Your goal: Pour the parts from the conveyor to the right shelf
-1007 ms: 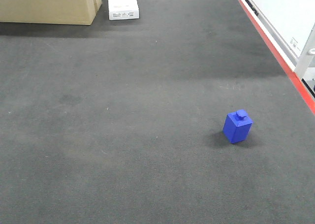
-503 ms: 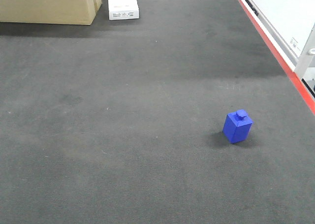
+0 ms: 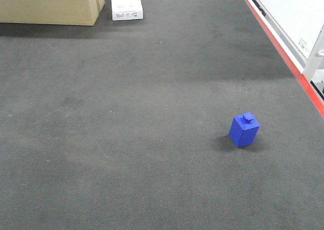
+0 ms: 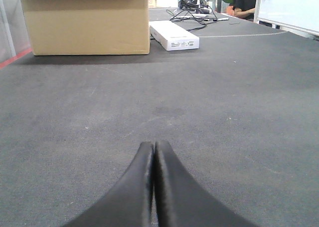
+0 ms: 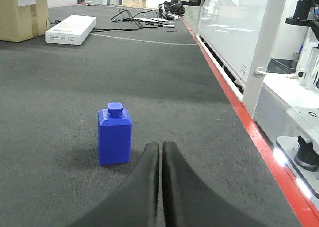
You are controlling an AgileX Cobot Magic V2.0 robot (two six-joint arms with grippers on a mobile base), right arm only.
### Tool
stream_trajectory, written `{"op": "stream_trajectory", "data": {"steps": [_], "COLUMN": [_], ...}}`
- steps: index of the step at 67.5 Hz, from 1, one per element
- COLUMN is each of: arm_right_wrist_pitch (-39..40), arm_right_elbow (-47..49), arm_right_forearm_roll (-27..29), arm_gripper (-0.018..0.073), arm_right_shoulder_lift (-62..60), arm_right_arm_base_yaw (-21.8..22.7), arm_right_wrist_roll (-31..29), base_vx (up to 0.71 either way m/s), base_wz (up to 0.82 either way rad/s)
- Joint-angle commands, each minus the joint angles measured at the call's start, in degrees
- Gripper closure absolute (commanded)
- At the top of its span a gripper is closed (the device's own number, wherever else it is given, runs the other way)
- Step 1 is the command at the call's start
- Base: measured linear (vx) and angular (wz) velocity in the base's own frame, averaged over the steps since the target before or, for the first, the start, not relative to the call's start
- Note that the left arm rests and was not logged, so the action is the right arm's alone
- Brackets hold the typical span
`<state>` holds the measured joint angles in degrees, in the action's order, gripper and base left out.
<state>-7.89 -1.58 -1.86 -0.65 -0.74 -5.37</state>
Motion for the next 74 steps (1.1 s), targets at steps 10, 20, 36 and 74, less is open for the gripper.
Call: {"op": "stream_trajectory", "data": {"steps": [10, 20, 36, 74], "arm_right_wrist_pitch": [9.9, 21.0, 33.6, -2.2], "arm_right_elbow": [0.0, 0.1, 6.6, 49.0], "arm_right_forearm_roll": [3.5, 8.2, 8.1, -8.2], "arm_gripper": [0.0565, 0.0565, 0.0565, 0.0498], "arm_right_shoulder_lift": [-1.0, -1.0, -1.0, 35.1], "arm_right_arm_base_yaw": [0.2, 0.2, 0.2, 0.2], "arm_right_wrist_roll": [0.2, 0.2, -0.2, 12.0], "base_vx": [0.0, 0.0, 0.0, 0.0], "base_wz": [0.0, 0.0, 0.0, 0.0]}}
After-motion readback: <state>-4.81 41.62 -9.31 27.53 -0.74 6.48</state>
